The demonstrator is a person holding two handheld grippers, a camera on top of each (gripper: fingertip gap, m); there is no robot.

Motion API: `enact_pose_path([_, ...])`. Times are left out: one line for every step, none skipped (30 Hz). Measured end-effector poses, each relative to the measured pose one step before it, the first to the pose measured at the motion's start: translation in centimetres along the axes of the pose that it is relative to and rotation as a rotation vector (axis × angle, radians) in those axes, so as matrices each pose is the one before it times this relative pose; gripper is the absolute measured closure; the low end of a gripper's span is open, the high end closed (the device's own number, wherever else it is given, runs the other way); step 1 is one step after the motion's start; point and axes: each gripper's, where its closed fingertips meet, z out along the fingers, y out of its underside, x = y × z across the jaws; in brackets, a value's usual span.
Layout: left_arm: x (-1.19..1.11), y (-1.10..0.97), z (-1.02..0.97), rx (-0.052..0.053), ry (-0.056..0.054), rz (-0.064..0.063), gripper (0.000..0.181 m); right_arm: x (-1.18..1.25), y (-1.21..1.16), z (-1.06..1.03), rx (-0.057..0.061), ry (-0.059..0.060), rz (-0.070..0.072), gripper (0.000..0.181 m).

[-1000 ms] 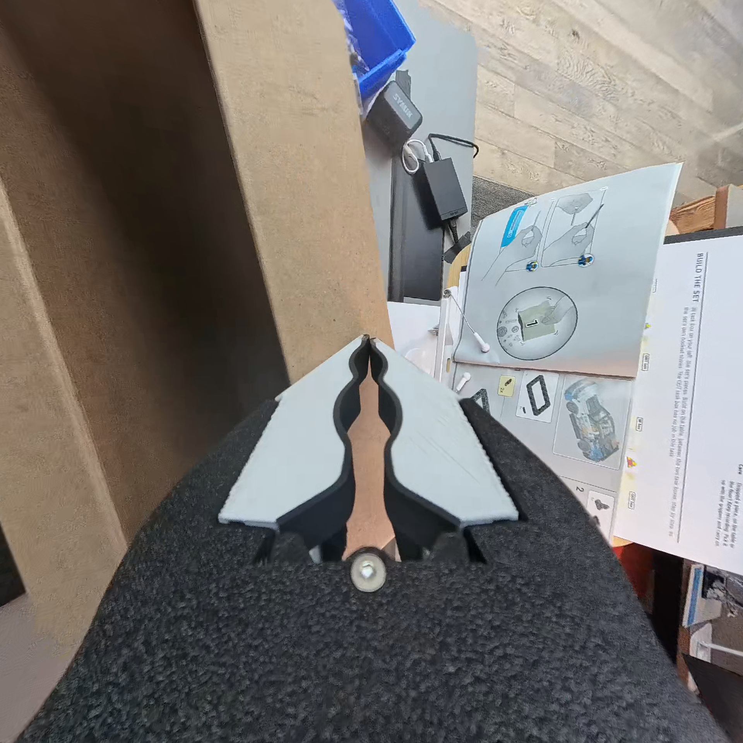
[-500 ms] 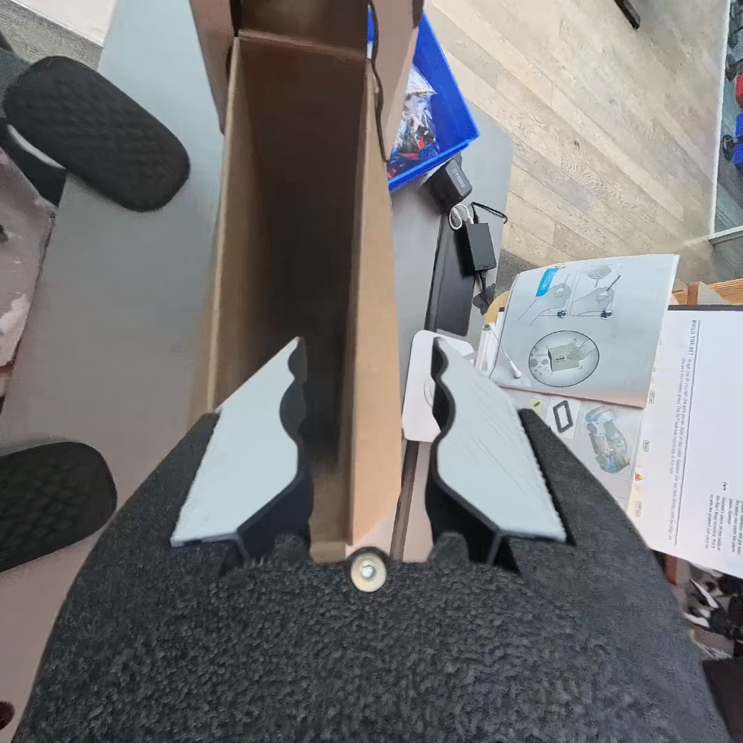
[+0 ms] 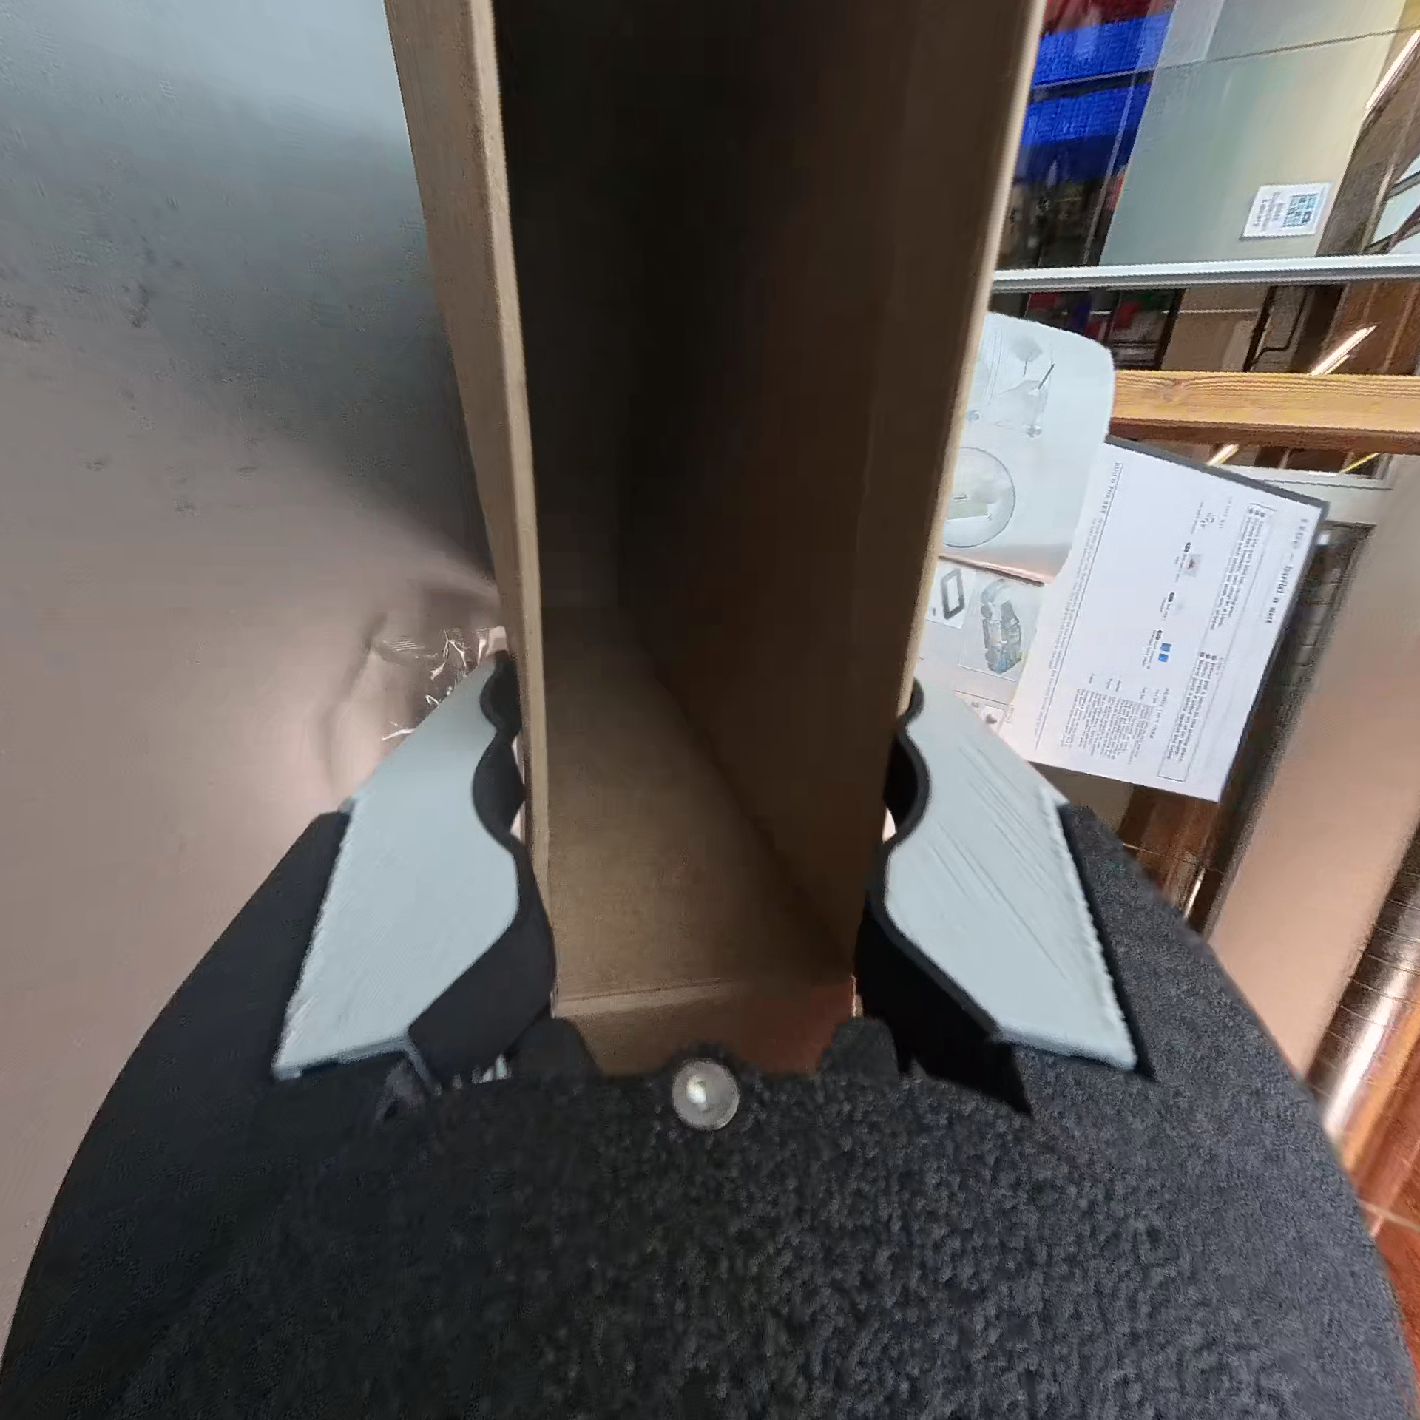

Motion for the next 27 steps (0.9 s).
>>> enact_pose_path([0.68, -0.176, -0.082, 0.0331, -0.0225, -0.0024, 0.078, -0.622, -0.28, -0.146, 0.0116, 0.0226, -0.0053, 0.085])
enact_pose_path([0.576, -0.168, -0.13, 0.0322, -0.0206, 0.0002, 0.076, -0.519, -0.261, -0.143, 0.0118, 0.0178, -0.0047, 0.086])
enact_pose_path([0.568, -0.189, -0.111, 0.0316, -0.0121, -0.0068, 0.072, -0.398, -0.208, -0.126, 0.01, 0.0101, 0.0029, 0.087])
enact_pose_path([0.529, -0.263, -0.102, 0.0329, -0.0051, -0.0177, 0.069, -0.204, -0.293, -0.13, 0.0185, 0.0076, 0.0093, 0.089])
enact_pose_path([0.426, -0.292, -0.096, 0.0333, -0.0046, -0.0191, 0.065, -0.148, -0.336, -0.097, 0.0251, -0.0007, 0.0179, 0.089])
enact_pose_path([0.249, -0.117, -0.029, 0.0254, -0.0088, -0.0102, 0.06, -0.066, -0.171, -0.011, 0.0147, -0.0042, 0.0081, 0.089])
enact_pose_path([-0.036, 0.103, 0.115, 0.015, -0.021, 0.0004, 0.054, 0.045, -0.077, 0.061, 0.006, -0.0039, -0.0018, 0.089])
enact_pose_path([-0.205, 0.265, 0.271, 0.0056, -0.0246, 0.0101, 0.048, 0.101, -0.162, 0.09, 0.0139, -0.0069, -0.0012, 0.089])
enact_pose_path([-0.221, 0.352, 0.374, -0.0013, -0.018, 0.0161, 0.043, 0.206, -0.184, 0.122, 0.0177, -0.0113, 0.0047, 0.089])
enact_pose_path([-0.273, 0.322, 0.409, -0.0006, -0.0134, 0.0176, 0.042, 0.292, -0.127, 0.106, 0.0174, -0.0151, 0.0027, 0.09])
enact_pose_path([-0.41, 0.221, 0.355, 0.0055, -0.0179, 0.0251, 0.044, 0.407, -0.006, 0.095, 0.0122, -0.0146, 0.0068, 0.091])
enact_pose_path([-0.48, 0.115, 0.245, 0.0101, -0.0179, 0.023, 0.047, 0.416, 0.176, 0.145, 0.006, -0.015, 0.0065, 0.09])
enact_pose_path([-0.374, 0.021, 0.192, 0.01, -0.0016, 0.0006, 0.058, 0.436, 0.268, 0.172, 0.0059, -0.013, 0.0097, 0.09])
enact_pose_path([-0.358, -0.027, 0.189, 0.0051, 0.0071, -0.0101, 0.064, 0.435, 0.254, 0.162, 0.0056, -0.013, 0.0108, 0.091])
enact_pose_path([-0.442, 0.003, 0.177, -0.0031, 0.0071, -0.0087, 0.066, 0.355, 0.246, 0.123, -0.0019, -0.0155, 0.0105, 0.088])
enact_pose_path([-0.579, 0.08, 0.169, -0.0089, 0.0086, -0.0153, 0.067, 0.41, 0.16, 0.023, -0.0034, -0.0121, 0.0192, 0.085])
enact_pose_path([-0.839, 0.1, 0.064, -0.0046, 0.0048, -0.0281, 0.066, 0.765, -0.007, -0.145, 0.009, 0.0167, 0.0274, 0.081])
enact_pose_path([-1.203, 0.075, -0.092, 0.0048, -0.0022, -0.0494, 0.067, 0.984, -0.398, -0.435, 0.0411, 0.0396, 0.0373, 0.076])
enact_pose_path([-1.41, -0.009, -0.213, 0.0135, -0.0018, -0.0643, 0.067, 1.054, -0.876, -0.786, 0.0751, 0.0437, 0.0632, 0.078])
enact_pose_path([-1.33, -0.027, -0.236, 0.0121, 0.0089, -0.0653, 0.066, 1.125, -1.009, -1.097, 0.0844, 0.048, 0.0776, 0.09])
enact_pose_path([-1.246, 0.092, -0.179, -0.0022, 0.0105, -0.053, 0.063, 1.172, -0.919, -1.262, 0.0783, 0.0577, 0.0644, 0.09])
enact_pose_path([-1.128, 0.018, -0.089, -0.0046, 0.0055, -0.0361, 0.064, 0.97, -0.651, -1.375, 0.0664, 0.057, 0.0504, 0.094])
enact_pose_path([-0.884, -0.129, 0.01, 0.003, 0.009, -0.0324, 0.064, 0.554, -0.323, -1.444, 0.055, 0.0442, 0.0413, 0.101])
enact_pose_path([-0.844, -0.182, 0.065, 0.0066, 0.0044, -0.0309, 0.064, 0.07, 0.136, -1.396, 0.0385, 0.0292, 0.0348, 0.11])
enact_pose_path([-0.836, -0.222, 0.074, 0.0116, 0.004, -0.0313, 0.067, -0.234, 0.795, -1.194, 0.0122, 0.0198, 0.0279, 0.121])
enact_pose_path([-0.732, -0.134, 0.101, 0.0085, 0.013, -0.0313, 0.068, -0.605, 1.669, -0.814, -0.0231, 0.0011, 0.0226, 0.131])
enact_pose_path([-0.748, 0.039, 0.163, 0.0009, 0.0126, -0.0264, 0.068, -0.865, 2.621, -0.332, -0.062, -0.0123, 0.0219, 0.134])
